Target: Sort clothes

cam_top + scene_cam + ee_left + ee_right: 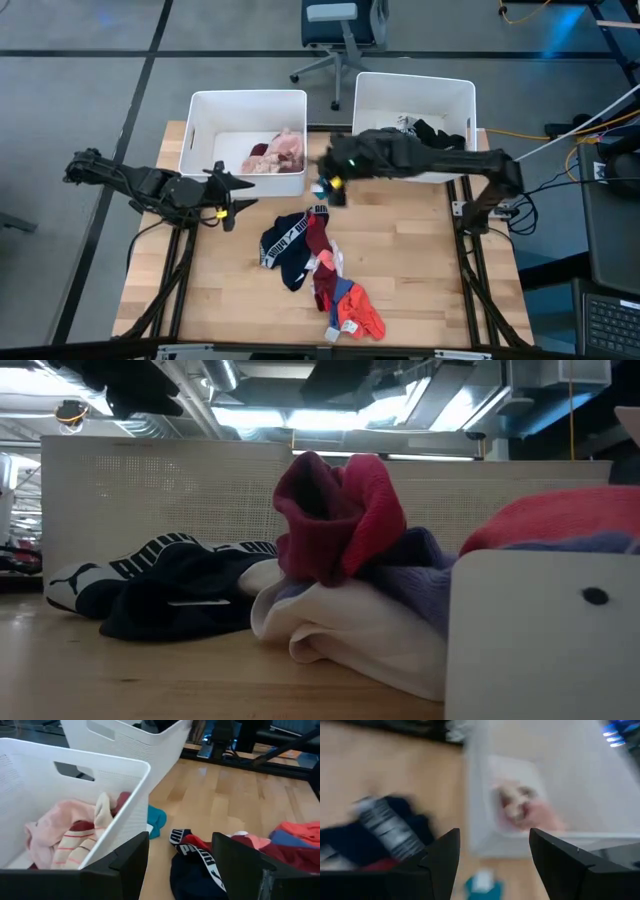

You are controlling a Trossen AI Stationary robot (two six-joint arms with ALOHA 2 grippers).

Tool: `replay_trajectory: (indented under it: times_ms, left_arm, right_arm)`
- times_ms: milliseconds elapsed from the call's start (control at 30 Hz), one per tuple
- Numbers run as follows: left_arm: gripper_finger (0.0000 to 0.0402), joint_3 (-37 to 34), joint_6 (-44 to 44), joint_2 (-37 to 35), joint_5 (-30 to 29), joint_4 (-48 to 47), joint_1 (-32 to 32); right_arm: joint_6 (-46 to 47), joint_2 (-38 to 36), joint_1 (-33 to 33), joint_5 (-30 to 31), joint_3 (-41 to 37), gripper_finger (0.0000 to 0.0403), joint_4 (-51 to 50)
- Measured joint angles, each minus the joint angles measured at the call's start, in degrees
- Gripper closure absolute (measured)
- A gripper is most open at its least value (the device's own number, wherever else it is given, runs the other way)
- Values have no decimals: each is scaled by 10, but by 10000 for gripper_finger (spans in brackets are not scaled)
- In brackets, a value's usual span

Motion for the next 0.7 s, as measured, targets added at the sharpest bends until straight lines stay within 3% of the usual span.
replay_trajectory:
  times_ms: [133, 267, 400, 700]
  left_arm:
    - [194, 0, -2, 17, 2, 8, 0]
    - [194, 0, 18, 63, 9, 45, -4]
    - [194, 10, 30, 120, 13, 69, -16]
    - [194, 99, -15, 248, 12, 59, -60]
  right_arm:
    - [46, -37, 53, -30, 0, 165, -128]
    - [90, -76, 108, -40, -53, 165, -151]
    - [128, -120, 161, -11, -166, 165, -89]
    - [222, -205, 263, 42, -451, 165, 188]
